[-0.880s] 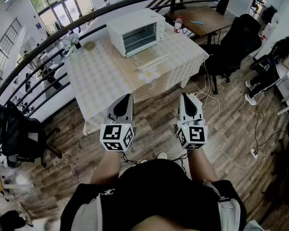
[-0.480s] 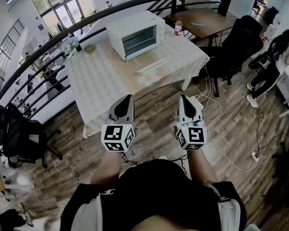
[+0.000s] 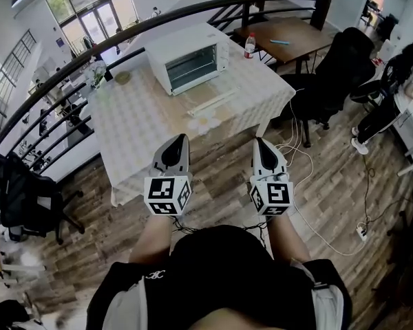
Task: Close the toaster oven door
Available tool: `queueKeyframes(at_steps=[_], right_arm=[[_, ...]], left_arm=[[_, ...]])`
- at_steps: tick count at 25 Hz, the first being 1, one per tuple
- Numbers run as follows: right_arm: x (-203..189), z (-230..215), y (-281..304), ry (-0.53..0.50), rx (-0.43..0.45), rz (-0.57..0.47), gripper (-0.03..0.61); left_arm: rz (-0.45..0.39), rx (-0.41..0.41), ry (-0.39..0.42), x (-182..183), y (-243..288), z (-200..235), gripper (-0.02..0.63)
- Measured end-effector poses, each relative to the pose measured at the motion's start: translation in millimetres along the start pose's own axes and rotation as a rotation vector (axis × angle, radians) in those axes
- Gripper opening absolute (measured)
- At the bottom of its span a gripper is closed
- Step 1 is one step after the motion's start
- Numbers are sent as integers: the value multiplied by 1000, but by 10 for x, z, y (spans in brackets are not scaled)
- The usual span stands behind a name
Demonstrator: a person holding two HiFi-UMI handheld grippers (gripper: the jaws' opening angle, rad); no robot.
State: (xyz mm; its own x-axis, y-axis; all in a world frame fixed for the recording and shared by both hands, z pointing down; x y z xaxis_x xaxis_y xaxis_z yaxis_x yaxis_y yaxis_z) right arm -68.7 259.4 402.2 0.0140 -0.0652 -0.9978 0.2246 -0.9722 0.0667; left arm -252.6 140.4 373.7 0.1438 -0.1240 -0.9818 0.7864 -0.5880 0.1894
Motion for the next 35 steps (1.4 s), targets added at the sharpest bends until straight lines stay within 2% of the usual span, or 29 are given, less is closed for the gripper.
queueKeyframes(at_steps=[4,10,18,24,31,35], right_arm=[[4,-254,70,-3,10,-4,-6],[-85,-429,239,27,26,20,-6],[-194,-586,738,14,25,45,-6],[-163,-834,1478,-18,16,44,-6],[128,-1048,2663,-49,40,31,-6],[230,-1109,3333,-44,56,34,-6]], left_arm=[[-5,33,-14,35,171,-70,14],[20,22,-10,-52,420,-194,14],[18,1,-30,-110,1000,-20,14],[-13,-15,-28,10,1747,228,14],[-34,-5,-34,375,2724,836,14],[-20,6,-53,452,3216,1214,14]])
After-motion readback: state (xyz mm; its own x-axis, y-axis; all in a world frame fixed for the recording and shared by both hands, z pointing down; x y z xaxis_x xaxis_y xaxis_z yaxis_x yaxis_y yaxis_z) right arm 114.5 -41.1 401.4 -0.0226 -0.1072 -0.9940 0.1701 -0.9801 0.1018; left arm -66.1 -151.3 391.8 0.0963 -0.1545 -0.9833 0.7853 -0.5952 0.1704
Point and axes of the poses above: the fingertips, and each gripper's own axes: y forward along the fingers, z to its left, x out of its top, the point moved 3 cm from there along -y, backward along the fingers, and after that the axes turned 10 degrees about z, right-handed, at the moved point
